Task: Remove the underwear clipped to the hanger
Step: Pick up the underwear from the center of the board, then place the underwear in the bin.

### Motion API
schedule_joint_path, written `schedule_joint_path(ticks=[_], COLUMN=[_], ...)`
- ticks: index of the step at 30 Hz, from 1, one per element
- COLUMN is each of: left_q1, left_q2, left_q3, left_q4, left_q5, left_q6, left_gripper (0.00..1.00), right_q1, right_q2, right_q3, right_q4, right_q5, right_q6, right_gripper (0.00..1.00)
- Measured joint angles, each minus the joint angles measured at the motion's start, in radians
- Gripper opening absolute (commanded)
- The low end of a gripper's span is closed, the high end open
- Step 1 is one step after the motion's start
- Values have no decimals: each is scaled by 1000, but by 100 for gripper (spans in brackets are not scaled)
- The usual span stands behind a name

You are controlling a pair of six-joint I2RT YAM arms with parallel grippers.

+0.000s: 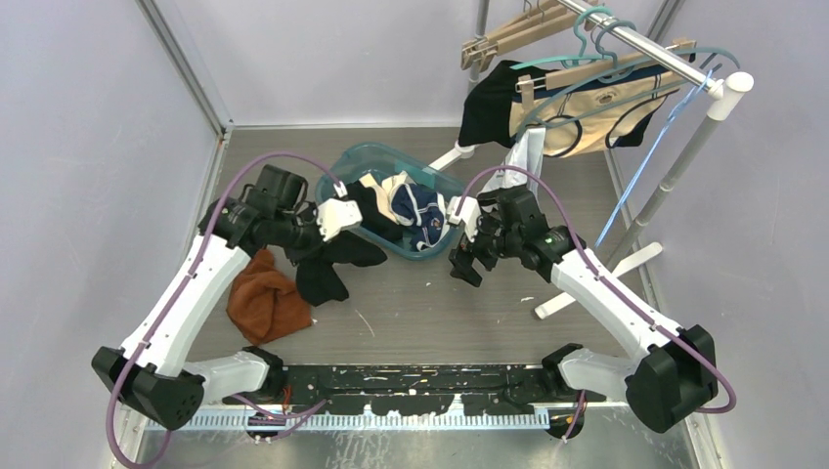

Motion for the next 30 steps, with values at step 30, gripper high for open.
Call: schedule_joint_path(ticks=[30], left_q1=[0], left_q2=[404], left_q3=[363], left_q4=[347], left_q5=[-48], left_q6=[-242], left_gripper=[0], right_q1=[-76], right_q2=[-31], right_q3=[-41], right_q4=[57], right_q5=[-21], right_q6=[41], right_gripper=[96])
